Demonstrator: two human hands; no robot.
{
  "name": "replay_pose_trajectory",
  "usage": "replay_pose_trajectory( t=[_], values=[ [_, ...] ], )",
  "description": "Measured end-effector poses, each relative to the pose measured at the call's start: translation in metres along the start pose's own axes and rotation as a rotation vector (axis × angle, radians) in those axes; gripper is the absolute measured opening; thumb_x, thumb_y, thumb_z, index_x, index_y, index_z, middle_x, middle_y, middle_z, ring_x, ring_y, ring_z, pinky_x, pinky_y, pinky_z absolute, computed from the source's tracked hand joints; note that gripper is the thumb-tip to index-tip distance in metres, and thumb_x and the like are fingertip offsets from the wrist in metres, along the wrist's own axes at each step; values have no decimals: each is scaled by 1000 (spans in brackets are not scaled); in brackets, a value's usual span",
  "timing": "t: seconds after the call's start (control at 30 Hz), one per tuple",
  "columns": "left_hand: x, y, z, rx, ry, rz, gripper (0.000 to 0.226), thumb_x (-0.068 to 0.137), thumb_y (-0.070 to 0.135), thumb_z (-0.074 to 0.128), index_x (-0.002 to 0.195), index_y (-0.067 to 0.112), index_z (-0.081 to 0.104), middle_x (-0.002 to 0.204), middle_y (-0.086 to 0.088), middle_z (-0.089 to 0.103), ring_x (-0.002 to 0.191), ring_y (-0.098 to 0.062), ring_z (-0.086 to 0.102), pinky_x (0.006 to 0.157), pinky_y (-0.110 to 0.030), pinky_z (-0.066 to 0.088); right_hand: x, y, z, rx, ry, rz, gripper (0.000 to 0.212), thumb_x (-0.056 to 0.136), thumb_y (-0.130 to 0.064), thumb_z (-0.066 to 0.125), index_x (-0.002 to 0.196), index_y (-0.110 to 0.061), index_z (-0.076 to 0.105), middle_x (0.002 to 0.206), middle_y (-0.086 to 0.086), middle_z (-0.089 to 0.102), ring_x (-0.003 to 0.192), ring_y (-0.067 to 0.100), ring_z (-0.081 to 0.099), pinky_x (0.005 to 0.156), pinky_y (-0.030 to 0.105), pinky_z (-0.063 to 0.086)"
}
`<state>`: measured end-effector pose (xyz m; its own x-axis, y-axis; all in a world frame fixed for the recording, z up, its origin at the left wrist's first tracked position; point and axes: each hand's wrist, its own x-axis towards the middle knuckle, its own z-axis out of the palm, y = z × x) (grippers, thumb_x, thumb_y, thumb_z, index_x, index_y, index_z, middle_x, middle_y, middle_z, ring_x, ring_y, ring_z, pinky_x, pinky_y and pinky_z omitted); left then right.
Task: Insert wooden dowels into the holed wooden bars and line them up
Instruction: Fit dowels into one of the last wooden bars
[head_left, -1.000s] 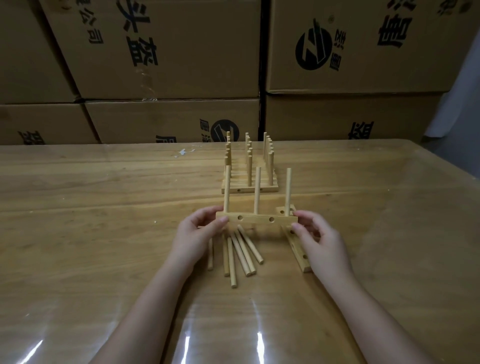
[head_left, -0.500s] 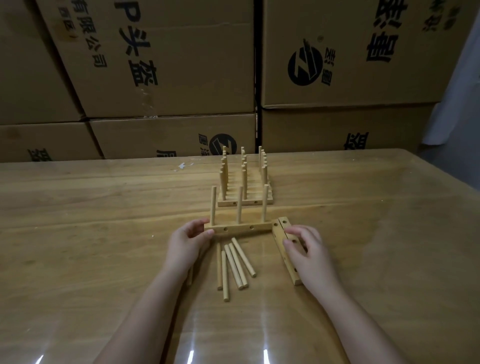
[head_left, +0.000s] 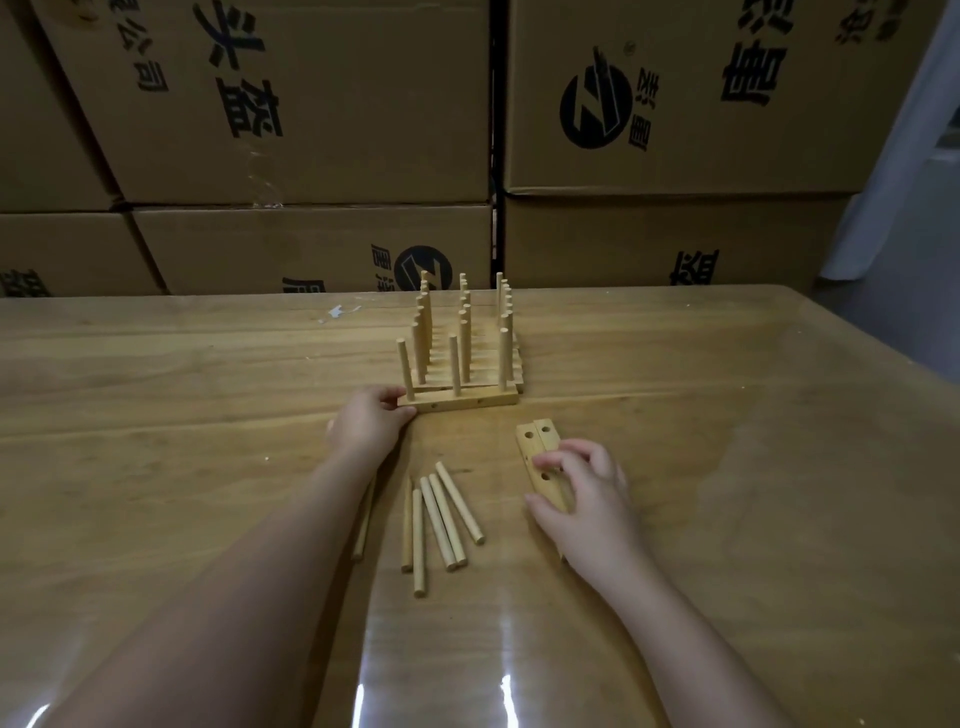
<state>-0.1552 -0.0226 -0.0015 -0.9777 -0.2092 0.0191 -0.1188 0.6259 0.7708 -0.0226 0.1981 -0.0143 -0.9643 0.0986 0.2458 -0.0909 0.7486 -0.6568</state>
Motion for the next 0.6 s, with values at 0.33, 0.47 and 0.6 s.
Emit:
replay_pose_trajectory(
  t=[0.33,0.47,0.6],
  values=[
    [2,7,5,106,89,-10,36,85,43,66,119,31,60,117,8,65,114,-18,56,102,-46,38,-1,-1,2,-52,5,-12,32,81,-36,64,112,-33,57,130,-12,35,122,9,30,95,21,27],
    [2,6,6,103,105,0,37,84,47,67,118,33,61,113,11,66,112,-15,56,100,-44,39,-2,-4,1,-72,-2,-15,32,81,-37,63,113,-34,56,130,-12,34,124,10,30,98,24,27],
    [2,6,7,110,105,4,36,84,48,66,116,34,61,113,12,66,111,-15,57,100,-44,39,-5,-5,2,-99,49,4,35,84,-41,59,117,-29,55,128,-9,38,119,12,39,98,28,33]
  ],
)
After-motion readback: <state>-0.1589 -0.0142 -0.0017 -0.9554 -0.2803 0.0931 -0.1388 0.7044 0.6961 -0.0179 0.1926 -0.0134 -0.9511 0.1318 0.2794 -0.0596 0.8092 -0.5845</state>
